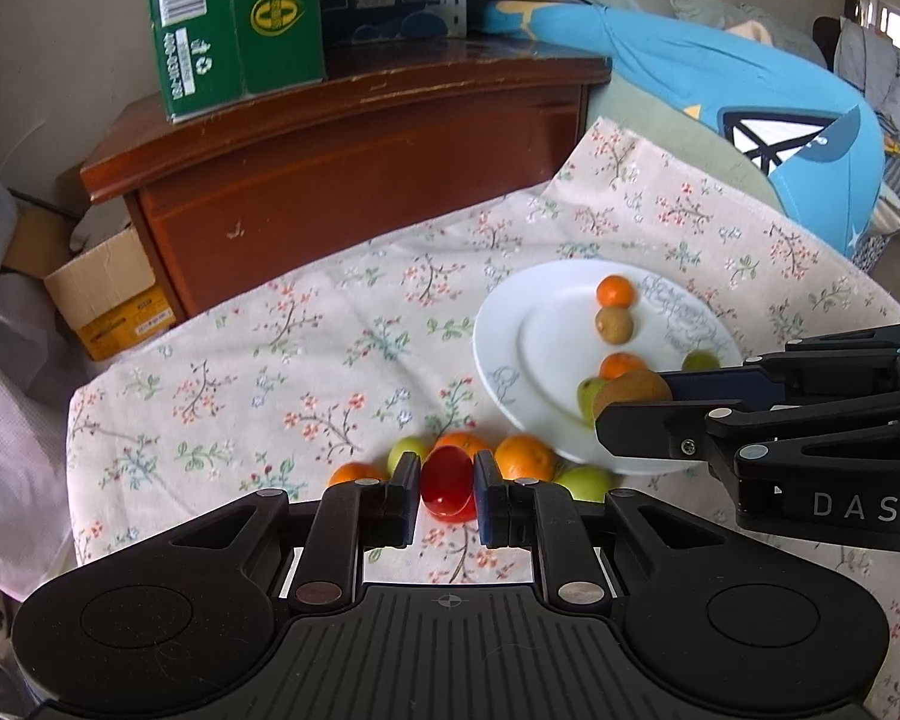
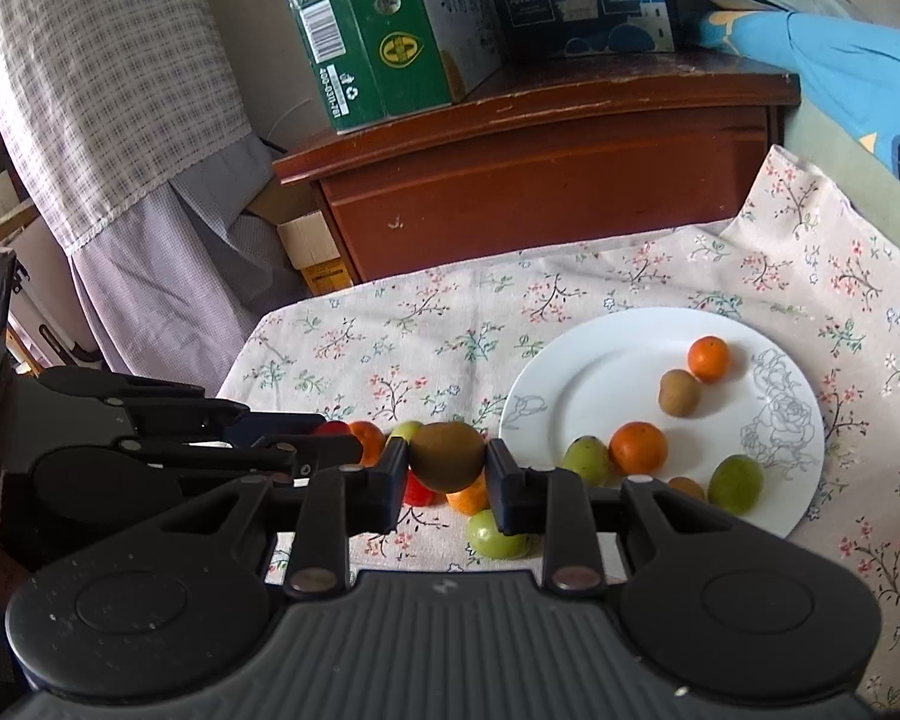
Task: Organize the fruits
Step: 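Carry the tomato onto the plate with the left tool while the right places the kiwi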
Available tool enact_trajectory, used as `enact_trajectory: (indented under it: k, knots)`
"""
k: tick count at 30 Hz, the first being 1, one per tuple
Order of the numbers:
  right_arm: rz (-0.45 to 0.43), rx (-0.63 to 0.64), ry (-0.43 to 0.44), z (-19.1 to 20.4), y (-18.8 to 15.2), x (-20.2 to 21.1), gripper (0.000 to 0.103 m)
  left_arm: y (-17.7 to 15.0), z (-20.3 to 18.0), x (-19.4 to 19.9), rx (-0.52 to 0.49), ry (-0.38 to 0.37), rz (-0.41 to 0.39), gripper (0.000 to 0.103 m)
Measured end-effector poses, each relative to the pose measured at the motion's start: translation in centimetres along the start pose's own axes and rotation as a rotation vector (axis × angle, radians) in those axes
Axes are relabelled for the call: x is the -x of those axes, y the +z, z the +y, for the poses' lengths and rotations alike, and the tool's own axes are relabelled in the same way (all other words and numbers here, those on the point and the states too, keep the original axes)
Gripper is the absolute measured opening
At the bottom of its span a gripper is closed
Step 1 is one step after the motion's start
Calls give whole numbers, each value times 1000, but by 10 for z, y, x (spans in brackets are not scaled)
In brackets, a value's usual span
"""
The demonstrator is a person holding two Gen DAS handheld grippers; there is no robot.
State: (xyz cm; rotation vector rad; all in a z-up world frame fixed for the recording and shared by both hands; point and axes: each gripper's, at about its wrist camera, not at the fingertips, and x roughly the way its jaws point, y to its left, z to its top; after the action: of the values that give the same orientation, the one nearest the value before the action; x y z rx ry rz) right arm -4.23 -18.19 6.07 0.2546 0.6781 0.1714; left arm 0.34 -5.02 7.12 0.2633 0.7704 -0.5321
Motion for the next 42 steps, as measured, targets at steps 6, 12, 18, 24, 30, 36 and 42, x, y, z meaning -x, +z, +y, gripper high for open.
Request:
enact_trajectory:
  k: [6, 12, 18, 24, 30, 36, 42]
  knots:
    - [-22, -16, -7, -6, 7, 9, 28, 10, -8, 4, 1, -9, -27, 16]
    - [-62, -23, -8, -11, 18, 25, 28, 22, -13, 8, 5, -30, -58, 16]
    - [-80, -42, -14, -21, 27, 35, 28, 30, -19, 9, 7, -43, -75, 16]
    - [-76, -70, -15, -34, 31, 37, 28, 38, -19, 8, 30, -68, -91, 16]
    - [-67, -122, -22, -56, 34, 37, 28, 43, -22, -1, 51, -93, -88, 16]
    - [-71, -135, -53, -77, 35, 39, 28, 46, -28, -20, 59, -97, -71, 16]
    - [-58, -172, -67, -96, 31, 31, 28, 47, -33, -41, 66, -98, -48, 16]
